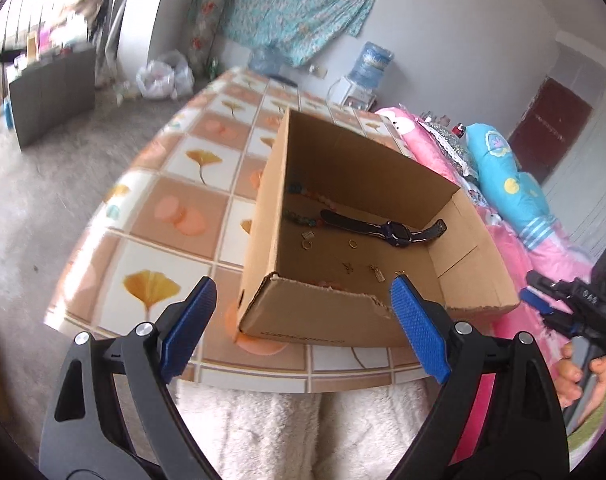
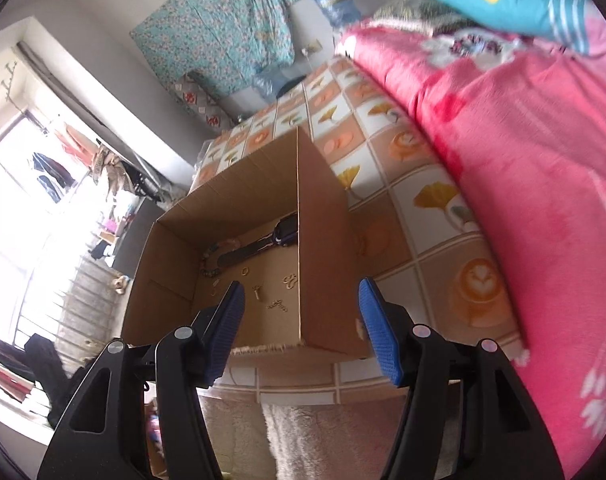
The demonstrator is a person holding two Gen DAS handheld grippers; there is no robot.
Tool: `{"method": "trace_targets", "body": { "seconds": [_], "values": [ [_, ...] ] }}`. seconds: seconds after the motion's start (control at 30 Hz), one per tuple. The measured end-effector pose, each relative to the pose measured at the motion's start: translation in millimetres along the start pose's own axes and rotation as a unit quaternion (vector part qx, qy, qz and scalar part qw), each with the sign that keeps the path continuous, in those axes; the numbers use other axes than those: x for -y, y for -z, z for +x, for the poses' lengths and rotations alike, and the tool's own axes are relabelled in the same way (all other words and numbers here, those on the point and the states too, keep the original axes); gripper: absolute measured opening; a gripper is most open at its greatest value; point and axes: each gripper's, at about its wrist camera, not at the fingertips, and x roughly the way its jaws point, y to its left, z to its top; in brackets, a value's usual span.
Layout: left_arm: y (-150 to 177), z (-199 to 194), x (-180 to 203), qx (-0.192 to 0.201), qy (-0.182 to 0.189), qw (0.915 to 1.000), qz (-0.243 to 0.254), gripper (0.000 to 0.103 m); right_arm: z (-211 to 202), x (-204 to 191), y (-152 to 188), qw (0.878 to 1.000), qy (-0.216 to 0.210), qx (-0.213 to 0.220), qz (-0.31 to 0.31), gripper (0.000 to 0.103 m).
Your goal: Organize jewelry
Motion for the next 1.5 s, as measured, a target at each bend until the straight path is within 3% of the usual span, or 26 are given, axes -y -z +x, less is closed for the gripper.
{"method": "trace_targets", "body": {
  "seconds": [0.1, 0.23, 0.37, 0.53, 0.73, 0.9, 1.2, 1.5],
  "values": [
    [8, -21, 11, 0.023, -0.036, 0.9984, 0.037, 0.090, -23, -12, 17, 0.999, 0.011, 0.026, -0.040, 0.068],
    [15, -38, 24, 0.025, -0.040, 0.9974, 0.055, 0.092, -34, -37, 46, 0.994, 0.022, 0.014, -0.105, 0.078],
    [19, -47, 40, 0.025, -0.051, 0.9961, 0.067, 0.092, -22, -59, 66, 0.989, 0.031, -0.014, -0.144, 0.081],
    [24, -51, 57, 0.027, -0.072, 0.9931, 0.088, 0.094, -8, -81, 77, 0.984, 0.070, -0.012, -0.162, 0.088],
    [33, -42, 64, 0.035, -0.130, 0.9843, 0.113, 0.094, -2, -101, 84, 0.977, 0.096, -0.001, -0.192, 0.094],
    [35, -29, 63, 0.007, -0.128, 0.9827, 0.133, 0.094, -2, -113, 86, 0.972, 0.115, 0.009, -0.207, 0.096],
    [37, -3, 56, -0.062, -0.103, 0.9891, 0.085, 0.094, 11, -114, 87, 0.967, 0.143, -0.006, -0.212, 0.096],
    [40, 8, 63, -0.078, -0.119, 0.9856, 0.091, 0.094, 20, -103, 86, 0.967, 0.153, -0.019, -0.201, 0.096]
  ]
}}
